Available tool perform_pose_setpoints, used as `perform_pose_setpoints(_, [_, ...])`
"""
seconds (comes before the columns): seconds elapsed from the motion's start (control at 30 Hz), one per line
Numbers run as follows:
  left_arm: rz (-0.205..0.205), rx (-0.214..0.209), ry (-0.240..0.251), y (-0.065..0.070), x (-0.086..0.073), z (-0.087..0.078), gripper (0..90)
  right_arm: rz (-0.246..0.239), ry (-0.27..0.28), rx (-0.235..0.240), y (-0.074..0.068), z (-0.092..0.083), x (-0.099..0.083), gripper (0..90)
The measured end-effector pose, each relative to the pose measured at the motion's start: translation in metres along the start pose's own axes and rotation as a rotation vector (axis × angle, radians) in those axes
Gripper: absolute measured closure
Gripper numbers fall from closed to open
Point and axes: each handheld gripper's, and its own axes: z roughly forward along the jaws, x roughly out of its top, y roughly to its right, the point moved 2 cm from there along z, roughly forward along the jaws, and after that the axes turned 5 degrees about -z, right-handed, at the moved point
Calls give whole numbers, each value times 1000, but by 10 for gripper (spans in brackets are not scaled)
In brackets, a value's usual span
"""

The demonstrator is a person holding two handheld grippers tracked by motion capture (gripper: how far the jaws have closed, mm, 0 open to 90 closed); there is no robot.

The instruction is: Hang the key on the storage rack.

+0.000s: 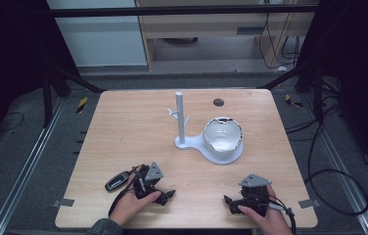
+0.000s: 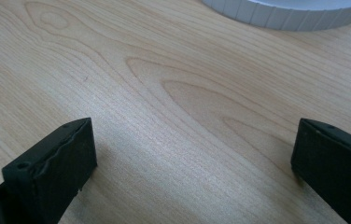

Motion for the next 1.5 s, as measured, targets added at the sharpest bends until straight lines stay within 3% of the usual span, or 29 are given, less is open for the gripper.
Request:
perform_pose_setpoints(0.4, [15,-11,-25,2,0,-5,43,1,0,0,0,0,0,4])
perform_pose_setpoints(0.57, [2,-12,-1,-1,2,-16,44,1,0,0,0,0,0,4])
perform_pose_setpoints(0.7, [-37,32,28,-17,0,-35,54,1,0,-1,0,0,0,4])
perform_pose_setpoints(0.87, [-101,100,26,-38,-6,-52,76,1,0,-1,0,0,0,4])
perform_pose_setpoints(0.97, [-106,143,20,-45,-8,-59,77,1,0,-1,0,0,0,4])
perform_pose_setpoints(1.27, [-98,175,-30,-56,-13,-68,76,1,-1,-1,0,0,0,4])
perform_pose_setpoints(1.4, [-67,188,-101,-58,-10,-67,74,1,-1,-1,0,0,0,4])
perform_pose_setpoints(1.43, [-66,180,-128,-59,-9,-66,74,1,0,-1,0,0,0,4])
perform_pose_setpoints(1.5, [-73,166,-139,-59,-8,-65,74,1,-1,-1,0,0,0,4])
